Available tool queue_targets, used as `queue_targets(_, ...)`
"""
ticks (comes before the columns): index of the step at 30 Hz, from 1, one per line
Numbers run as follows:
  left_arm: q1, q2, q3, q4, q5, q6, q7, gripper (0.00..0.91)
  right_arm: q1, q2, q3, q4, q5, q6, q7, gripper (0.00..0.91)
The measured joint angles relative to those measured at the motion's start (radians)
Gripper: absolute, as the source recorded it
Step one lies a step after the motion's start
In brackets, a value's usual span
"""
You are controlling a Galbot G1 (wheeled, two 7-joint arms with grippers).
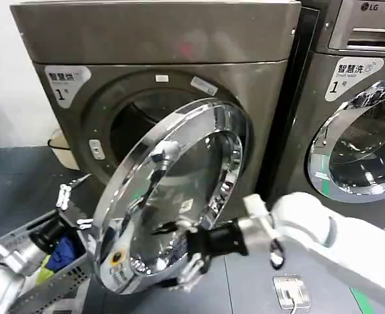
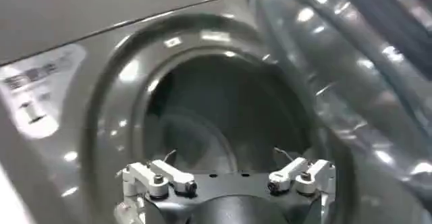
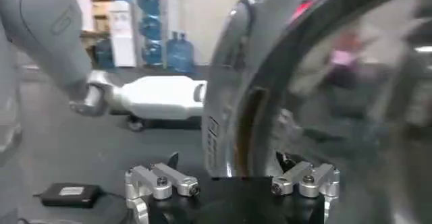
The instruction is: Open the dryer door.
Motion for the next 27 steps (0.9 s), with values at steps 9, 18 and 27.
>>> queue_targets(9,-0.078,0.037,0.129,0.007,0.005,-0.008,0.014,0.907,-0.444,-0.145,0.476,0.074,-0.016,0.018,0.083,0.907)
queue_targets(18,-0.200,0.028,0.272,0.017,0.007,-0.009,0.019,0.907,-0.945,-0.128,1.030,0.128,-0.034,0.023,0.088,0.907)
queue_targets(27,-0.301,0.026,0.418,0.023,0.004,-0.022,0.021,0.907,-1.378,0.065,1.519,0.202,-0.104,0.071,0.090,0.907)
